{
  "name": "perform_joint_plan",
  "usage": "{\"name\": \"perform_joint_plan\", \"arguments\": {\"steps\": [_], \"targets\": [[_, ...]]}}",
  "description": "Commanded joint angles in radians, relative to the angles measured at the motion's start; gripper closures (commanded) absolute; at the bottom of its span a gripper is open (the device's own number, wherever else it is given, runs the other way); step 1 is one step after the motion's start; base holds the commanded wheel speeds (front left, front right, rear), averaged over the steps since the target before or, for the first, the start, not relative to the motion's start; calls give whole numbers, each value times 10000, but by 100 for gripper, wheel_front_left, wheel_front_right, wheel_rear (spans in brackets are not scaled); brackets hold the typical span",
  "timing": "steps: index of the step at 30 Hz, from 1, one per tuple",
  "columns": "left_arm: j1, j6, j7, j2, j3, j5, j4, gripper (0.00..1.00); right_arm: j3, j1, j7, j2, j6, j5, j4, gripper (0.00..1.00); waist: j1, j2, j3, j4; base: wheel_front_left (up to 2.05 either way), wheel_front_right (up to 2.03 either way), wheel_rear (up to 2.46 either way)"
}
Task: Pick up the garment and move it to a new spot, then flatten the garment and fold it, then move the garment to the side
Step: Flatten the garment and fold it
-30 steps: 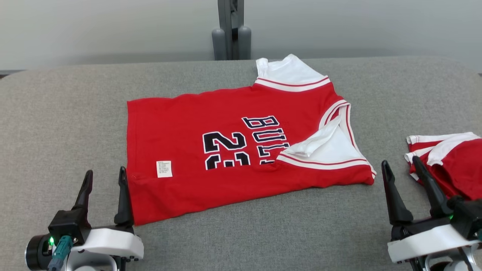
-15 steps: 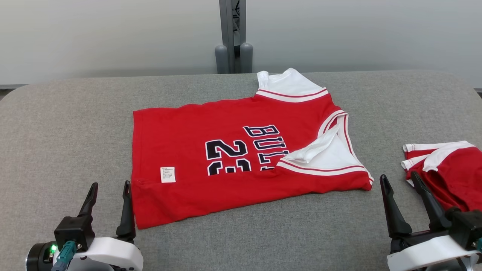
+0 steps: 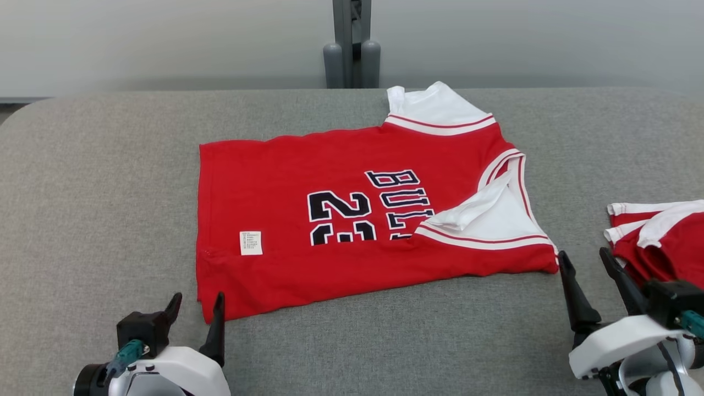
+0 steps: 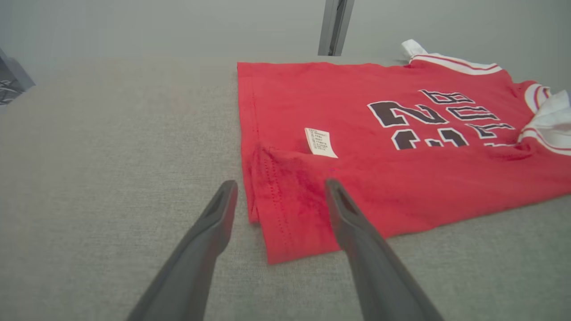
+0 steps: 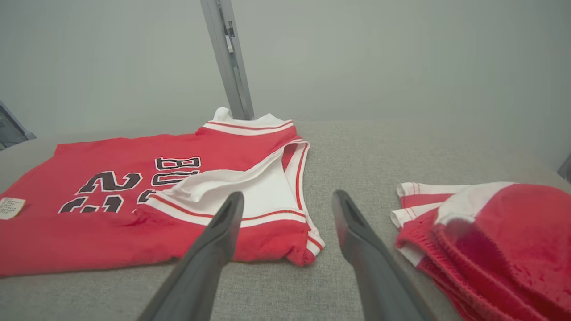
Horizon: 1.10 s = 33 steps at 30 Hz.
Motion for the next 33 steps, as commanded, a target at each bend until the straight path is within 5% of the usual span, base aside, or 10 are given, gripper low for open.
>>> {"name": "perform_joint_plan", "arguments": {"steps": [1, 20, 21, 23, 24, 25, 33], "targets": [[-210, -96, 108, 35, -26, -112, 108, 0, -43, -237, -73, -105, 2, 50, 316, 0, 0, -1, 172, 110, 0, 0, 0], [-1276, -1115, 1708, 142, -421, -912, 1737, 0, 777, -3080, -761, -317, 2, 752, 4946, 0, 0, -1, 1171, 249, 0, 0, 0], [-1325, -1151, 1801, 162, -472, -905, 1757, 12, 848, -3158, -782, -307, 2, 828, 5059, 0, 0, -1, 1188, 256, 0, 0, 0], [-1353, -1181, 1882, 148, -497, -986, 1752, 87, 1012, -3262, -757, -297, 2, 997, 5315, 22, 0, -1, 1220, 272, 0, 0, 0], [-1357, -1199, 1995, 150, -527, -1028, 1787, 100, 1080, -3304, -800, -301, 2, 1098, 5389, 65, 0, -1, 1236, 273, 0, 0, 0], [-1367, -1247, 2104, 139, -549, -1076, 1801, 100, 1154, -3335, -795, -283, 2, 1227, 5464, 100, 0, -1, 1246, 270, 0, 0, 0], [-1325, -1167, 2140, 473, -363, -1171, 1333, 100, 1525, -3221, -883, -523, -10, 2348, 5166, 100, 0, -1, 1183, 271, 0, 0, 0]]}}
